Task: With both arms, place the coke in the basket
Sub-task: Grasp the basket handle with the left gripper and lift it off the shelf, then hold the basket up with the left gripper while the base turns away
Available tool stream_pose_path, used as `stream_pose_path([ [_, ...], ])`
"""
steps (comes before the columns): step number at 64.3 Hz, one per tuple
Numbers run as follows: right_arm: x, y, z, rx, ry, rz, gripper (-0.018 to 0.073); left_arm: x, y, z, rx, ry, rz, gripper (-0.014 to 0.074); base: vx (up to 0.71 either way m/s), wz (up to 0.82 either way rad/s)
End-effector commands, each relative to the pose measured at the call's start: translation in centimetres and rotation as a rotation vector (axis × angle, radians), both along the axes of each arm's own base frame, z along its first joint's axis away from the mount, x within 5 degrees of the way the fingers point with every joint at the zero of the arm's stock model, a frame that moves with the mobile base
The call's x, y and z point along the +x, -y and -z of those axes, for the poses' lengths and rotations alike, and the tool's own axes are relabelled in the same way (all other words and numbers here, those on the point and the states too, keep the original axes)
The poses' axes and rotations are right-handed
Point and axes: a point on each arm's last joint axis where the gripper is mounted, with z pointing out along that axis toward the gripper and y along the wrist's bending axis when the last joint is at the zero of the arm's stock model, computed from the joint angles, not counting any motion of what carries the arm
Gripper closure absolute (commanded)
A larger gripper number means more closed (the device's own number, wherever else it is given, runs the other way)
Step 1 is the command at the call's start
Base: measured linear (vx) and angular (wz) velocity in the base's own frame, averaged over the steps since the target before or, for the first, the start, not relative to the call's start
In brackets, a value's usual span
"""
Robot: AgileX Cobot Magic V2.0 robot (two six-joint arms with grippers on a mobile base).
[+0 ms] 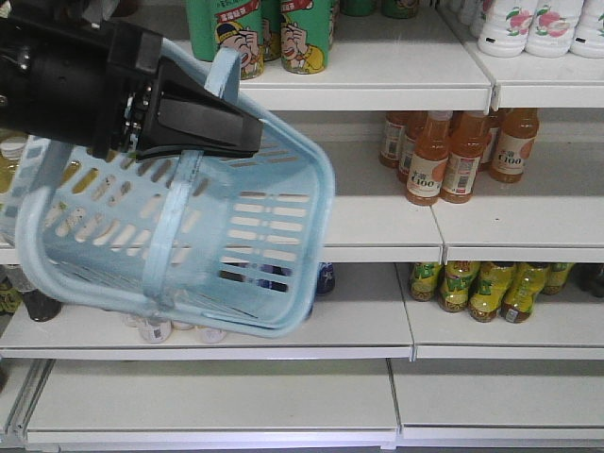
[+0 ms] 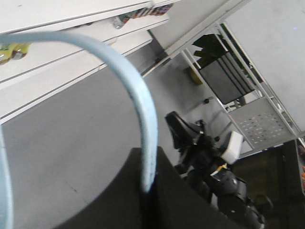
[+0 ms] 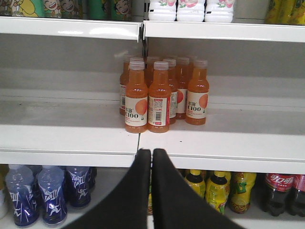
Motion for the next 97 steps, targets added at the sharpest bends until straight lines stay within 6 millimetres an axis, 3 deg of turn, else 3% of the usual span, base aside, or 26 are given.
stream_pose_path([
  [1, -0.1, 0.0, -0.4, -0.016, 0.075, 0.003, 0.0564, -3.2, 0.5, -3.8, -0.159, 0.076, 0.037, 0.0604, 0.00, 0.00],
  [9, -0.1, 0.0, -0.4, -0.016, 0.075, 0.003, 0.0564, -5.0, 1.2, -5.0, -0.235, 0.082, 0.084, 0.0604, 0.00, 0.00],
  [19, -0.1, 0.0, -0.4, -0.016, 0.075, 0.003, 0.0564, -5.6, 2.0, -5.4, -0.264, 0.086, 0.104, 0.0604, 0.00, 0.00],
  [97, -0.1, 0.0, -0.4, -0.016, 0.076, 0.003, 0.0564, -5.9, 2.1, -5.1, -0.238, 0.082, 0.140, 0.0603, 0.00, -0.01],
])
